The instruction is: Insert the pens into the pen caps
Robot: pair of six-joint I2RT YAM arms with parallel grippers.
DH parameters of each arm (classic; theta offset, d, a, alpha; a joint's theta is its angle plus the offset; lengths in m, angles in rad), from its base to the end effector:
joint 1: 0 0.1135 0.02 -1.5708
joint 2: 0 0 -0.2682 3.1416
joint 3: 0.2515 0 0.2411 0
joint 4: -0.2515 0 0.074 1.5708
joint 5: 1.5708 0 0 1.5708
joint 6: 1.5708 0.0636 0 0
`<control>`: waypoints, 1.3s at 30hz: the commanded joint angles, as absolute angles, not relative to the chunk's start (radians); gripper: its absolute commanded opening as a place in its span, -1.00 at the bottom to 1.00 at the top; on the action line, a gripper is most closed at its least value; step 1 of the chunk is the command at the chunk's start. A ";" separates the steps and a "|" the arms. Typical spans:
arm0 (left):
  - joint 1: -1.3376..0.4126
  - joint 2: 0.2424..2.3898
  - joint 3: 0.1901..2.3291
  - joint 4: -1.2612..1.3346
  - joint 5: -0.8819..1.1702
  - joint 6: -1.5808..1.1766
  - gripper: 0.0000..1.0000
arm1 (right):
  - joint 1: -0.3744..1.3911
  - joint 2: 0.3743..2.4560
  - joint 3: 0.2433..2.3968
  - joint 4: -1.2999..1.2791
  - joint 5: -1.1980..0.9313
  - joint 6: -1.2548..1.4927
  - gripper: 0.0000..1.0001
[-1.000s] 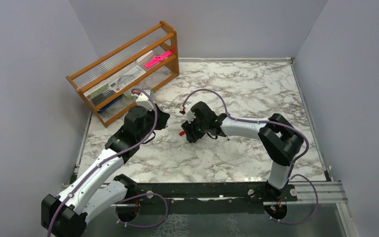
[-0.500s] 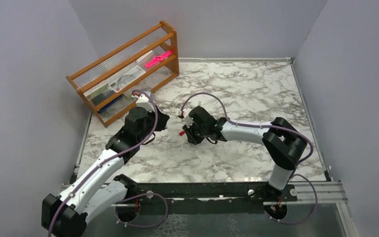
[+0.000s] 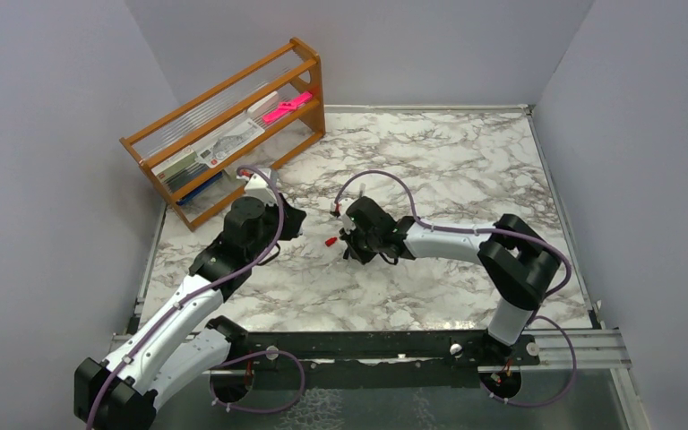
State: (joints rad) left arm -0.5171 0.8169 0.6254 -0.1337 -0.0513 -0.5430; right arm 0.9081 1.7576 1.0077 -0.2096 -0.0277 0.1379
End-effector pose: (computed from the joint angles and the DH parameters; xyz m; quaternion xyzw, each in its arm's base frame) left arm 0.1819 -0.0997 0.2795 -0.0255 0.8117 -0.2768 0.5136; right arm 0.2204 0.2853 0.1491 -0.3621 0.8822 0.1617 0.2541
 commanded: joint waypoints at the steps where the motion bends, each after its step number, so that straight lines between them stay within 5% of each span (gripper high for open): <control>1: -0.509 0.804 0.625 -0.136 -0.041 -0.533 -1.00 | 0.909 1.784 1.014 -0.179 -0.030 0.151 -0.98; 39: -0.503 0.829 0.629 -0.164 -0.060 -0.514 -1.00 | 0.923 1.912 1.158 -0.150 -0.073 0.124 -0.98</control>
State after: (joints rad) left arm -0.5110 0.8360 0.6254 -0.1520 -0.0525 -0.5266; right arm 0.9165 1.8950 1.1236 -0.1356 -0.1070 0.1371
